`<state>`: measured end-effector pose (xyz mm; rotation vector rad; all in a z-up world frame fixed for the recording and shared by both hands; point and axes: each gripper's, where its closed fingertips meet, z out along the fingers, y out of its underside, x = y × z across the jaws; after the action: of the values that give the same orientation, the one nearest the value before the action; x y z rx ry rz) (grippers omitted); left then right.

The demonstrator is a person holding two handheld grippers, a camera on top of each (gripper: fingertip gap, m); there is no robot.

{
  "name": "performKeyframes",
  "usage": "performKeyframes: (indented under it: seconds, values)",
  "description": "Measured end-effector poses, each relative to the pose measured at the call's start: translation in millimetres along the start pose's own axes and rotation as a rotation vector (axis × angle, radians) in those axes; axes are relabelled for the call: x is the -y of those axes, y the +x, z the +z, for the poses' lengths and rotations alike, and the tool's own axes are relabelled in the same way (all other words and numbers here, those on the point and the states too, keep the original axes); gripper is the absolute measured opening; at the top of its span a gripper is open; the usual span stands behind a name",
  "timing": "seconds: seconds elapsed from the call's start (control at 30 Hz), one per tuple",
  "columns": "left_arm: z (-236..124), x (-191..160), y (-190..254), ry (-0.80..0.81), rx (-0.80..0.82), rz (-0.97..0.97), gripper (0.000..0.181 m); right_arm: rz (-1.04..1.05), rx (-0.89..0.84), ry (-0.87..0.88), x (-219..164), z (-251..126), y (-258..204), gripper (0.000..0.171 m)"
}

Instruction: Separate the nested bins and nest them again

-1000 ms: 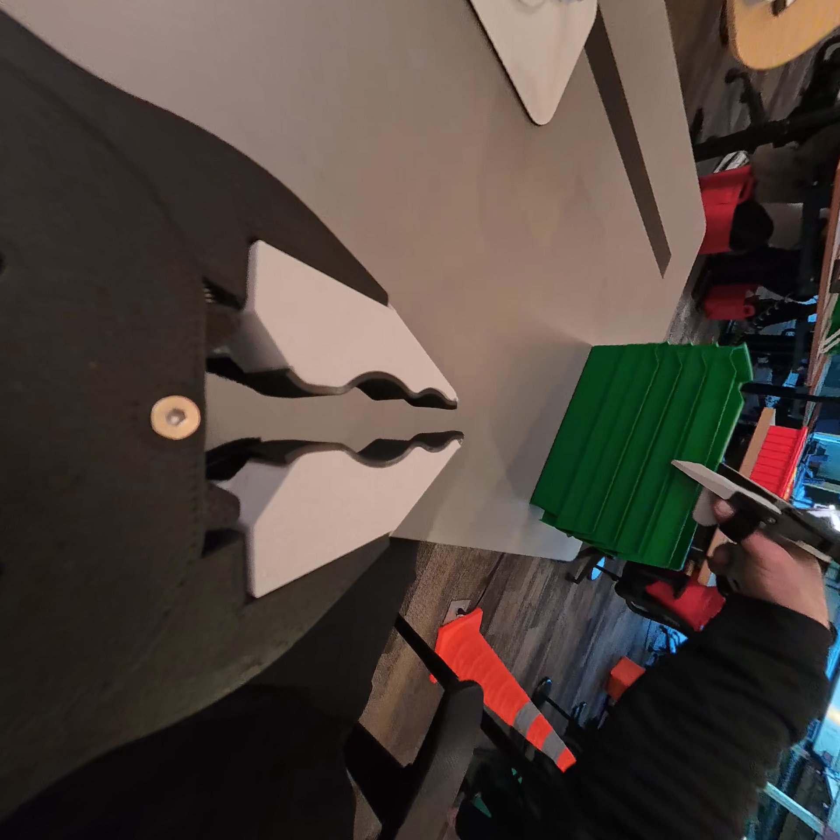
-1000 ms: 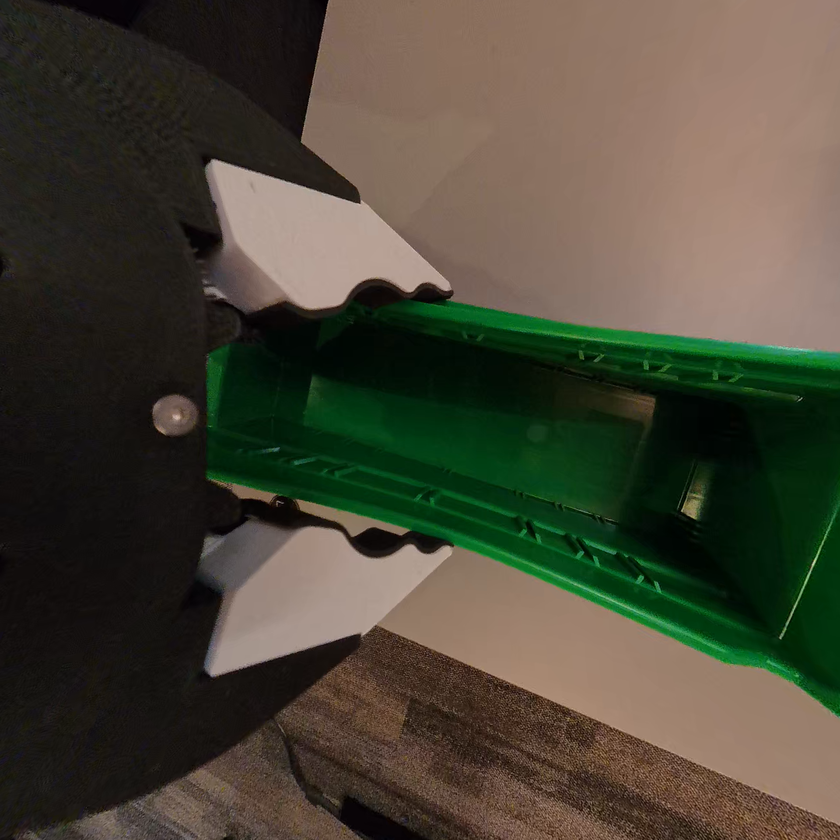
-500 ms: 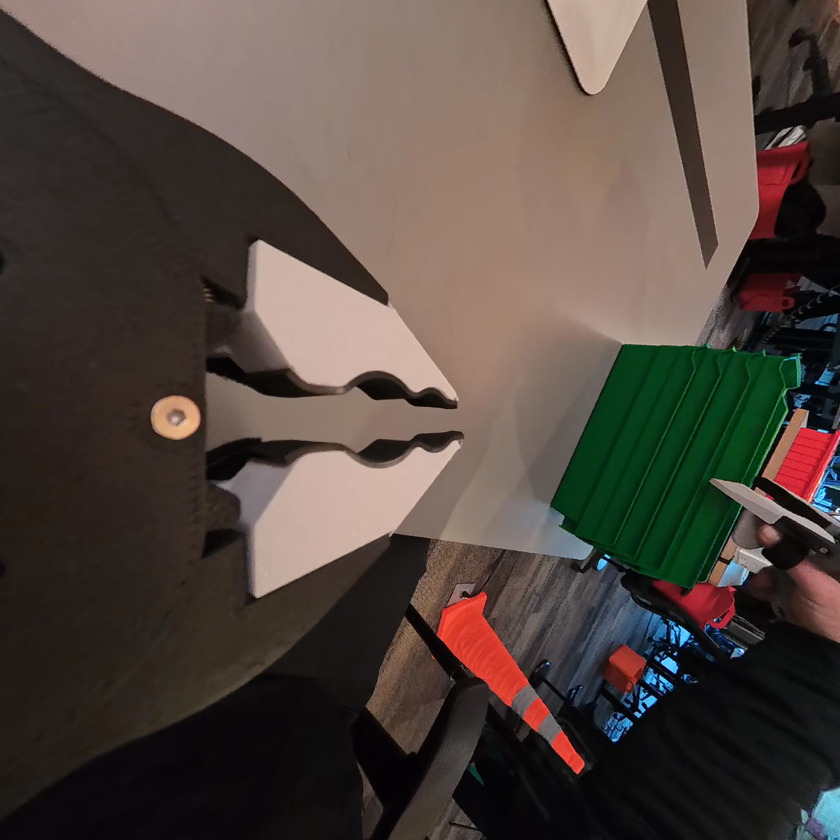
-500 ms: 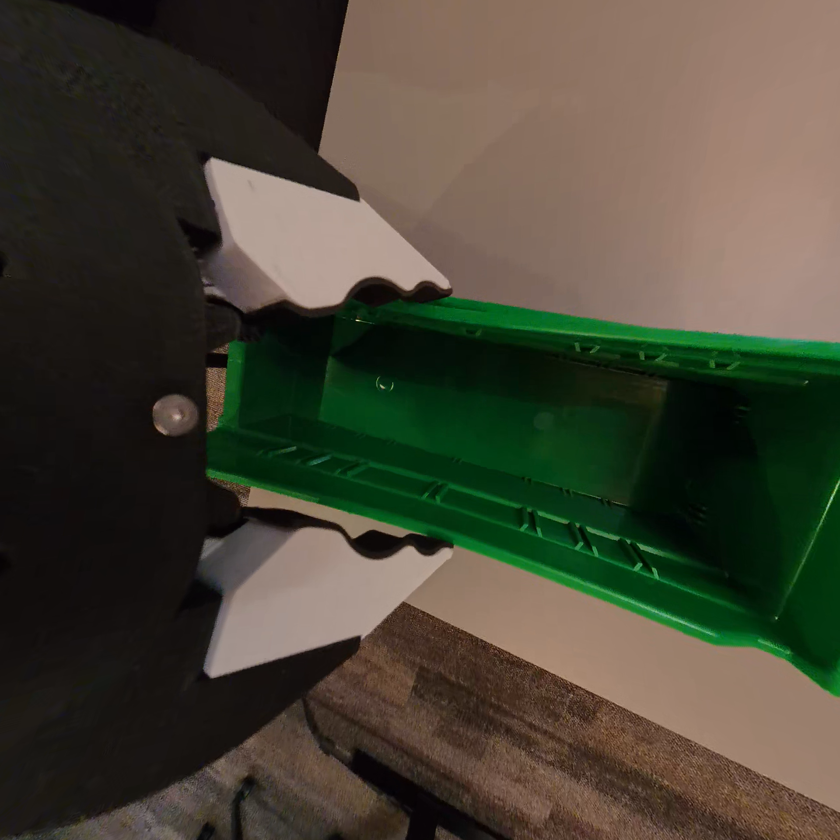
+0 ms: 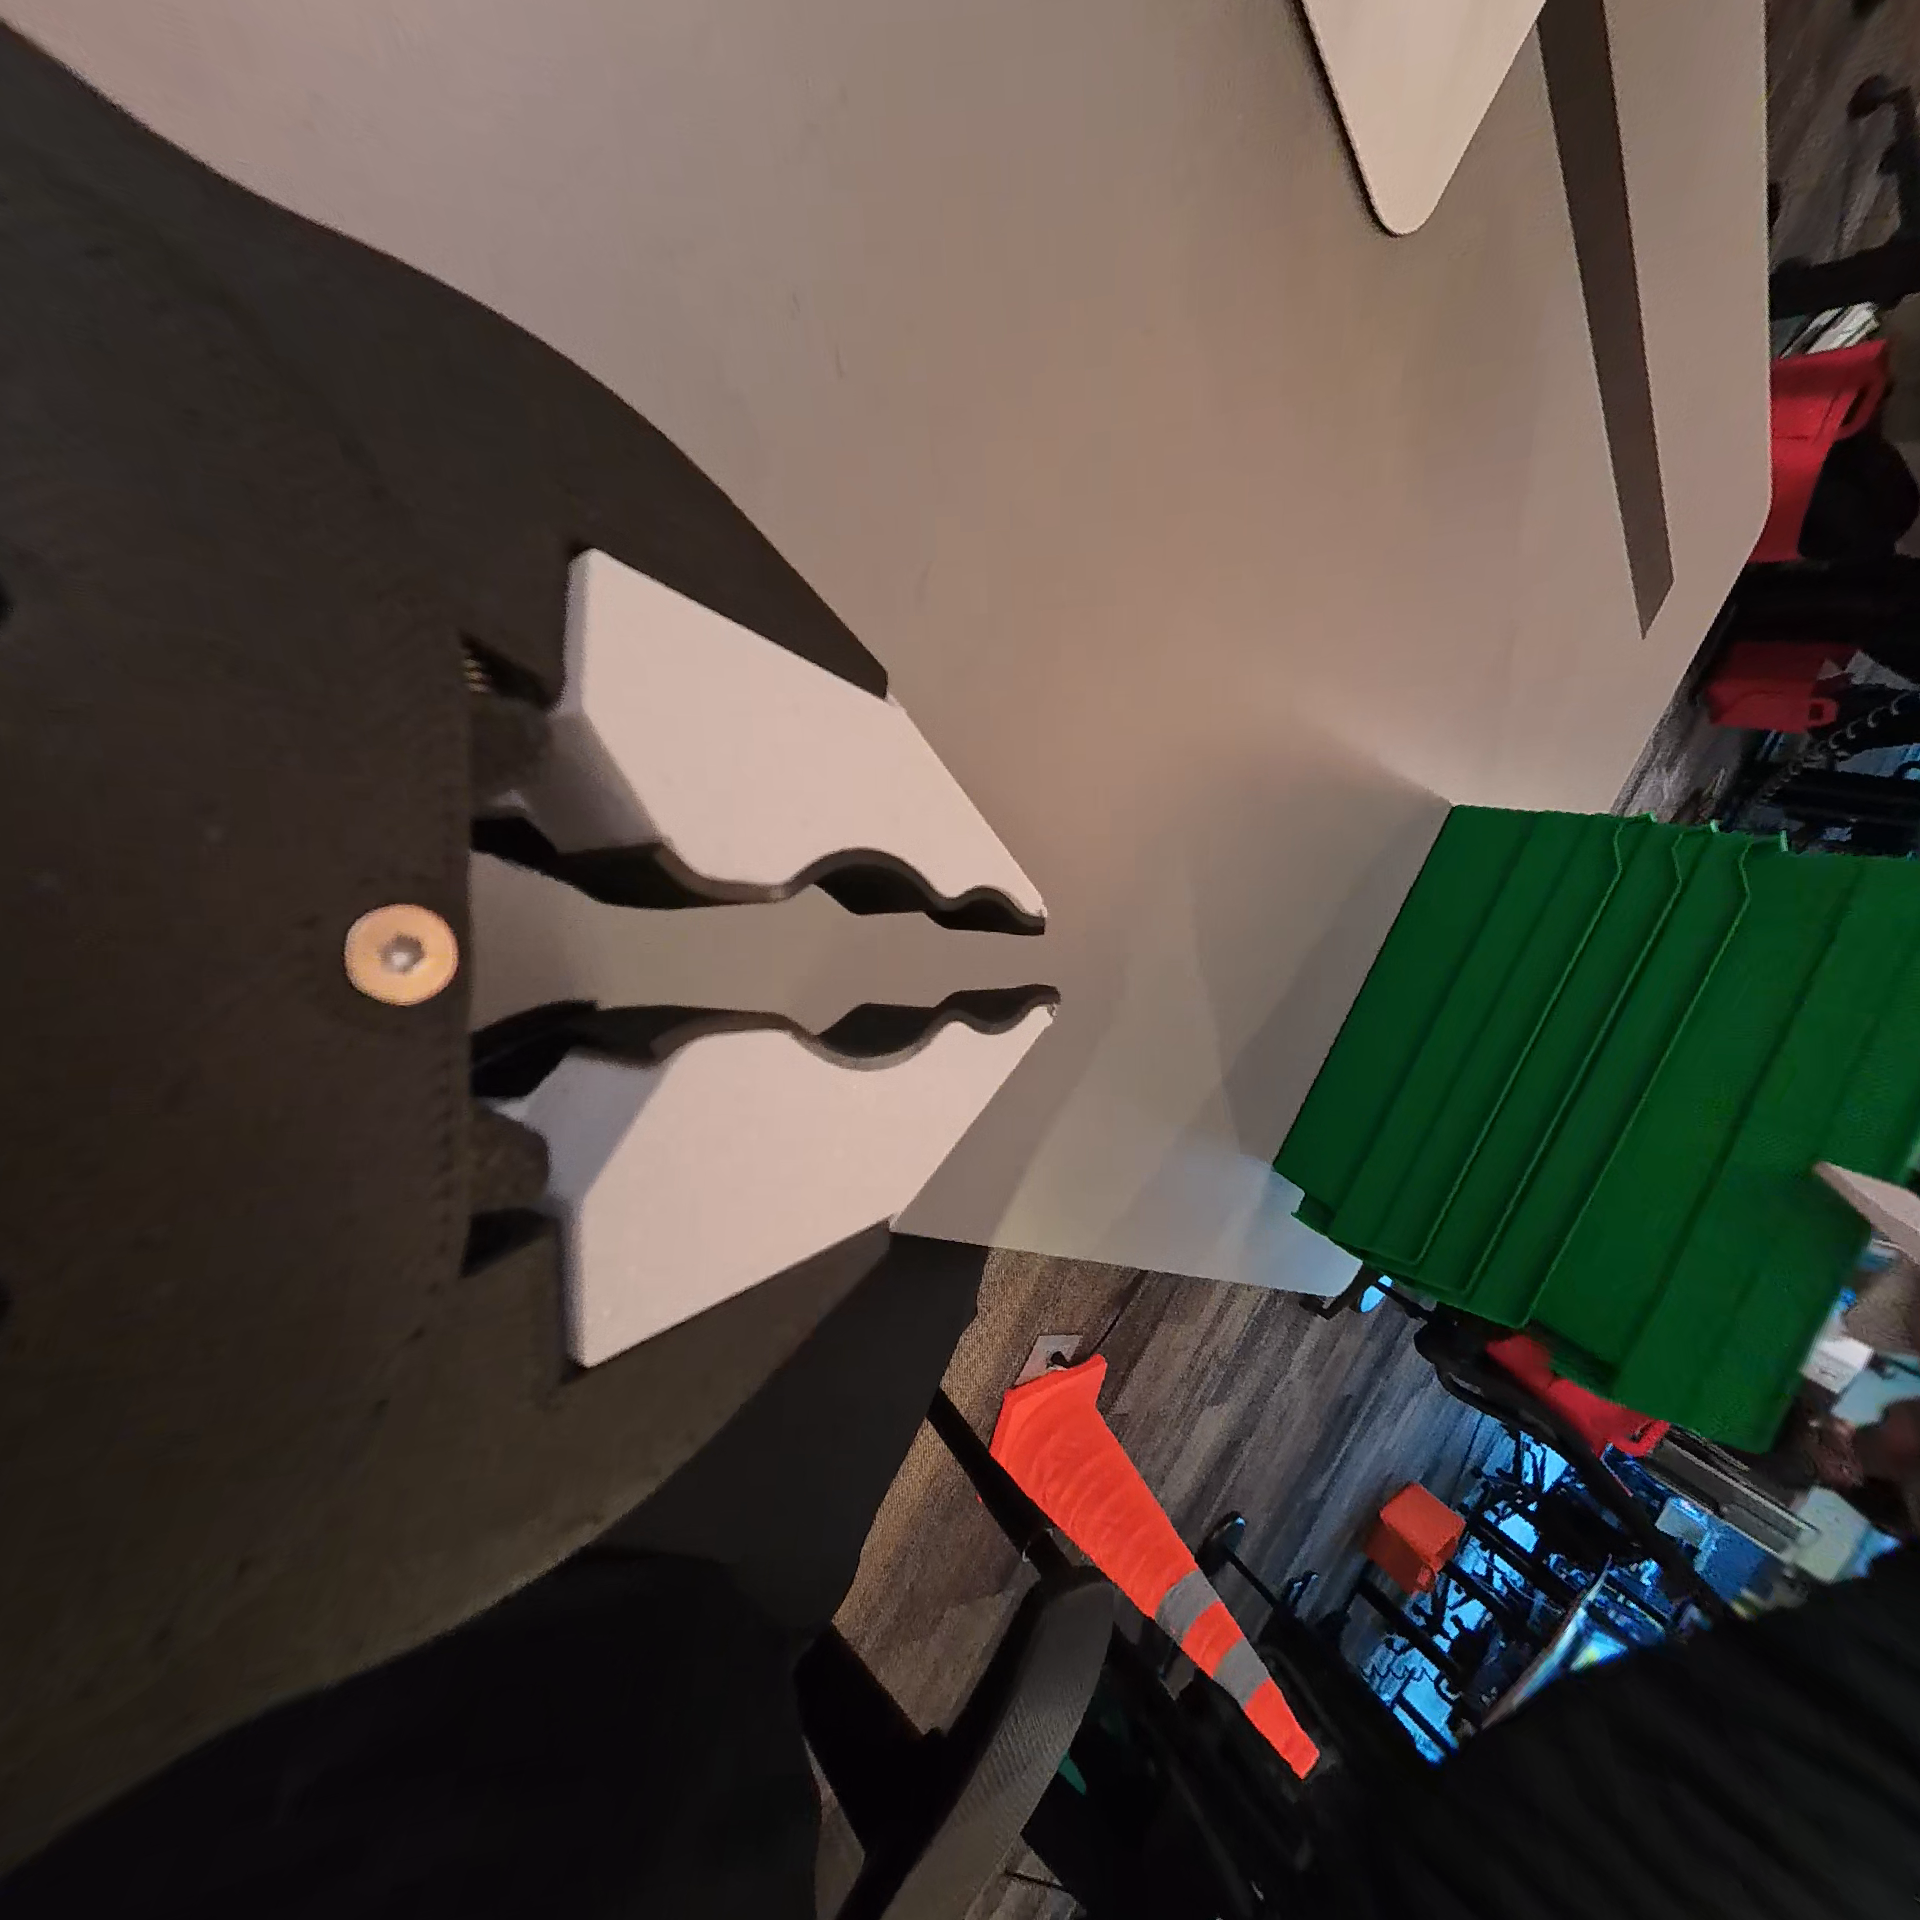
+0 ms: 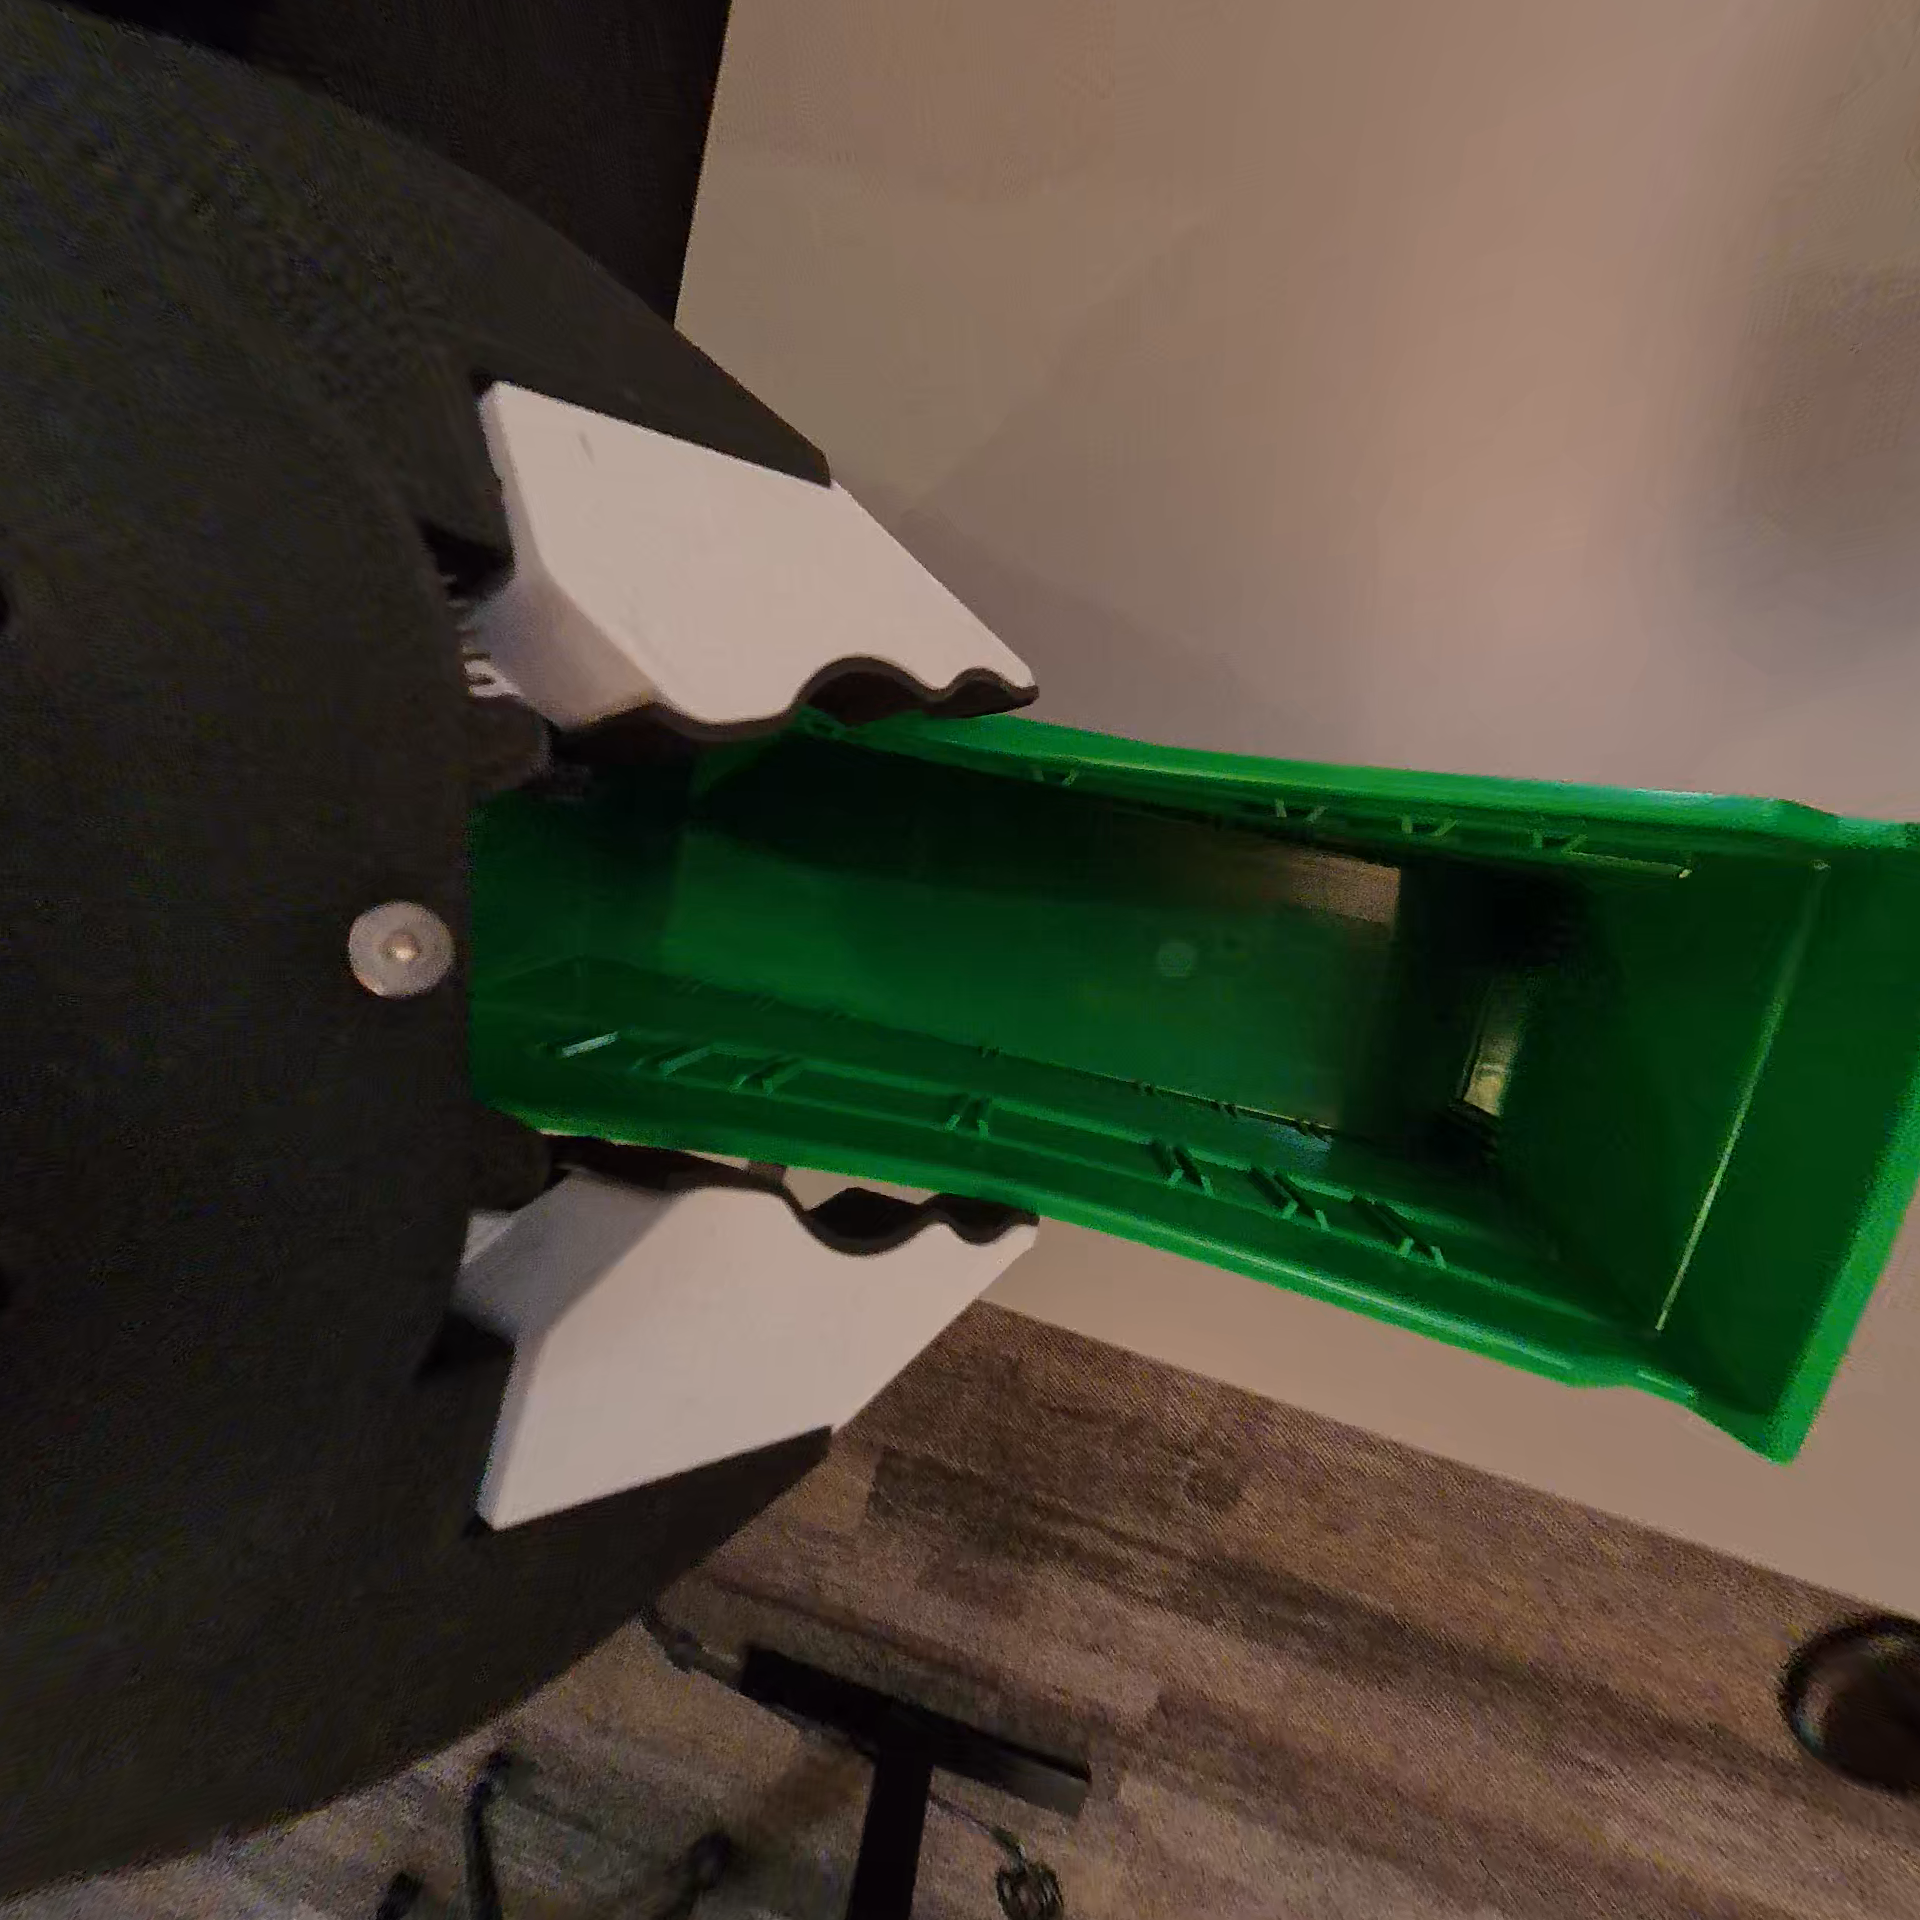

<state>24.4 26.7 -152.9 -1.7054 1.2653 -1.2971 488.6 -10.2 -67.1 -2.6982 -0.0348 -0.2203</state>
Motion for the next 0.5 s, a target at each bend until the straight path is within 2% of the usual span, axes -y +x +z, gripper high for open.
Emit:
performKeyframes:
  seconds: [0.17, 0.3, 0.4, 0.5]
  values:
    - [-0.4, -2.0, -3.9, -0.002, 0.009, -0.007, 0.009, -0.013, -0.019, 0.115, 33.3, -43.4, -3.1, 0.091]
    - [-0.8, -3.3, -7.0, 0.0, 0.014, -0.015, 0.008, -0.043, 0.005, 0.191, 58.6, -69.4, -26.6, 0.091]
    - [-0.6, -5.4, -9.9, 0.0, 0.016, -0.024, 0.009, -0.068, 0.075, 0.233, 76.2, -74.3, -60.3, 0.09]
    - [-1.3, -8.8, -14.9, -0.005, 0.029, -0.031, 0.009, -0.099, 0.168, 0.256, 90.3, -63.0, -106.2, 0.09]
